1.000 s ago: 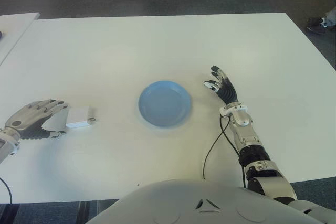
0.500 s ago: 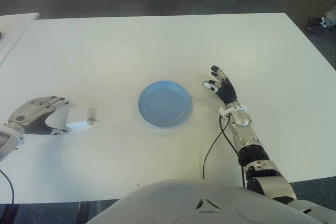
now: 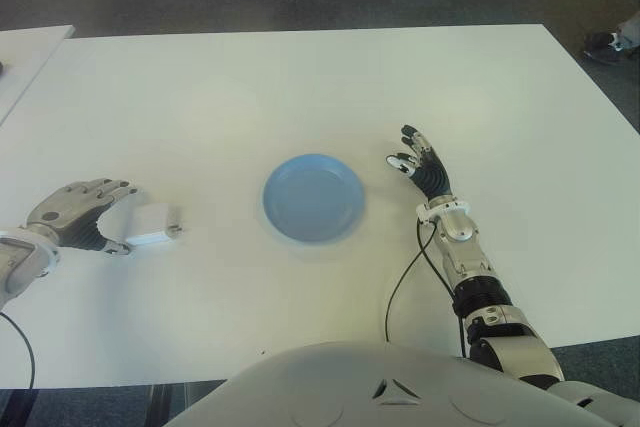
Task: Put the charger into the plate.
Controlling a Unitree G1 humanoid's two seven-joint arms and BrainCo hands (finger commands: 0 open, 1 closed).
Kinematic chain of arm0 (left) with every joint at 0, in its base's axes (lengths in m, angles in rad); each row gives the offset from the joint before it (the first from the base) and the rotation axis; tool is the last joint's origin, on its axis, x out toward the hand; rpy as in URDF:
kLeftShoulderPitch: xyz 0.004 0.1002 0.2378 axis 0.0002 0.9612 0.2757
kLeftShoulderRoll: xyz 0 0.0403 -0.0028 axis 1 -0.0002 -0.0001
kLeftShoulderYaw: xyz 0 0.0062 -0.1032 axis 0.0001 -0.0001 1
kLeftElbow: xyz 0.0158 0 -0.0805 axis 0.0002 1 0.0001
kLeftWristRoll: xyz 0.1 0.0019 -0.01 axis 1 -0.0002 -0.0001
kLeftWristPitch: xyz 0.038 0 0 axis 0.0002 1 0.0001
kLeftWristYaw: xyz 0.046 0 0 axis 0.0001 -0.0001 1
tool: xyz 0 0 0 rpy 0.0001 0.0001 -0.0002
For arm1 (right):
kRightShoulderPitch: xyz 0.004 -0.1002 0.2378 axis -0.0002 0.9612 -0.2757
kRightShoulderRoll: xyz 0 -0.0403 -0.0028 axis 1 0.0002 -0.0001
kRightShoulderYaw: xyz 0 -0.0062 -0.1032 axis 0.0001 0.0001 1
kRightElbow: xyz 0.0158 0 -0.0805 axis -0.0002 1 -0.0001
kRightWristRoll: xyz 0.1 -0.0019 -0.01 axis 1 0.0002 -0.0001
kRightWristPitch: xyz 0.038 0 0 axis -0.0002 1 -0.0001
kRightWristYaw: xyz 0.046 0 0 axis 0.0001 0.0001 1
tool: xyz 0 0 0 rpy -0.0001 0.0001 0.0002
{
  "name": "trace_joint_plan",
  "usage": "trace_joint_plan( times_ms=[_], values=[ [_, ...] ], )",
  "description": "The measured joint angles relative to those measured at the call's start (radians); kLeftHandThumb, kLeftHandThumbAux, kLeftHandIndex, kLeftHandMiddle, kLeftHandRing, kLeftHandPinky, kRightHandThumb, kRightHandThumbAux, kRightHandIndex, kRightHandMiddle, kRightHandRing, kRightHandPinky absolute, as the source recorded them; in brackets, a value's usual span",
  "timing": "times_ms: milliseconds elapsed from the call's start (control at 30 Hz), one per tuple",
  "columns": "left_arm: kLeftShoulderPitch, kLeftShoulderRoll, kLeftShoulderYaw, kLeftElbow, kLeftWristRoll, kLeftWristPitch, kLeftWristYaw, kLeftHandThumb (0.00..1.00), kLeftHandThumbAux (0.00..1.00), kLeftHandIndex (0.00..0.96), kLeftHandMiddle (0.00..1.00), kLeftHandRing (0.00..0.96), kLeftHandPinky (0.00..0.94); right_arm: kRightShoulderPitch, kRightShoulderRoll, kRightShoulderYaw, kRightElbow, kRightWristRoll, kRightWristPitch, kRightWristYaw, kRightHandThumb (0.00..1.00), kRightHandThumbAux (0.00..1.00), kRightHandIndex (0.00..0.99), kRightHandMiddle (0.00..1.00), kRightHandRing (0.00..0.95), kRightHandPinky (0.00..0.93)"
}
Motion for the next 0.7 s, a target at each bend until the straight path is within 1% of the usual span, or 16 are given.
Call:
trace_joint_plan(
  times_ms=[433, 567, 700],
  values=[
    [-0.002, -0.003, -0.004, -0.025, 0.019, 0.067, -0.009, 0.56, 0.605, 0.0, 0.0, 0.0, 0.0, 0.004, 0.001, 0.0, -0.022, 0.0, 0.024, 0.0, 0.079, 0.565, 0.0, 0.03, 0.057, 0.121],
    [-0.001, 0.001, 0.001, -0.041, 0.019, 0.081, -0.031, 0.553, 0.554, 0.0, 0.0, 0.0, 0.0, 0.005, 0.003, 0.0, -0.025, 0.001, 0.028, 0.0, 0.085, 0.571, 0.0, 0.032, 0.058, 0.118],
    [0.001, 0.021, 0.013, -0.055, 0.021, 0.099, -0.054, 0.553, 0.531, 0.0, 0.0, 0.0, 0.0, 0.005, 0.006, 0.001, -0.026, 0.001, 0.03, 0.0, 0.087, 0.574, 0.0, 0.034, 0.059, 0.118]
  ],
)
